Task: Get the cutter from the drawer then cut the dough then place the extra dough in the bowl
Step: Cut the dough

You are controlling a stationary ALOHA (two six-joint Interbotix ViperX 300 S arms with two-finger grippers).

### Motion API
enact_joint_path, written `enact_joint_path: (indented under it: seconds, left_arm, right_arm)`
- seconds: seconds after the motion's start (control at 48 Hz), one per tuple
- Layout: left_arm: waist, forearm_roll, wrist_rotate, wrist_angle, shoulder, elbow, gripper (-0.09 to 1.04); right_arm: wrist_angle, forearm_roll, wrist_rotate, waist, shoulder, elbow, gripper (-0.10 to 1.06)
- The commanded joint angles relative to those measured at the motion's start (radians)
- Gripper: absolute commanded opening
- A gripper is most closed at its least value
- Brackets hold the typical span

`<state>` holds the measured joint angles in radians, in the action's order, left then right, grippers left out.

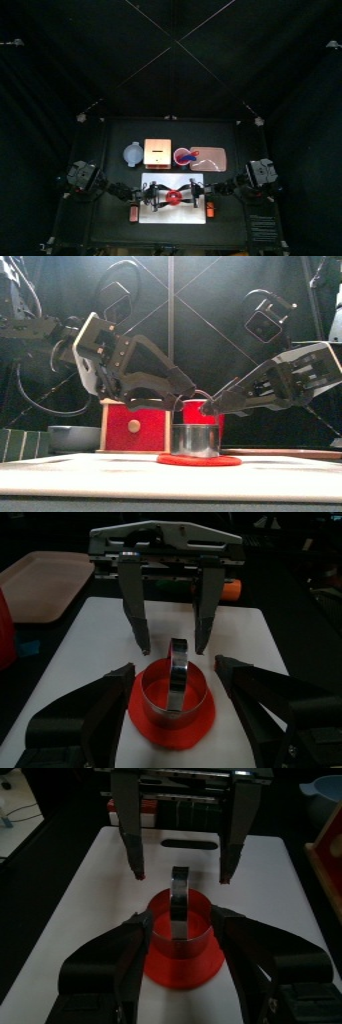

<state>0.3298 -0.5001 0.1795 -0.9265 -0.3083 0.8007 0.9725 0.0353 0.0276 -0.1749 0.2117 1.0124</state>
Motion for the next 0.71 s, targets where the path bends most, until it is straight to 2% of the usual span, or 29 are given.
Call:
enact_joint_path:
  seconds: [0.021, 0.354, 0.542, 0.708]
  left_arm:
    - [-0.003, 0.005, 0.0, 0.005, 0.02, -0.018, 0.98]
    - [-0.003, 0.005, 0.002, 0.021, 0.02, -0.028, 0.98]
    - [-0.003, 0.005, 0.002, 0.021, 0.018, -0.028, 0.95]
    - [-0.005, 0.023, 0.003, 0.021, 0.017, -0.029, 0.85]
  right_arm:
    - [0.002, 0.012, -0.002, -0.009, -0.031, -0.011, 0.85]
    - [-0.003, 0.129, 0.0, -0.043, -0.069, -0.014, 0.85]
    - [-0.028, 0.144, 0.0, -0.061, -0.058, -0.025, 0.85]
    - [-0.067, 0.147, 0.002, -0.069, -0.054, -0.04, 0.85]
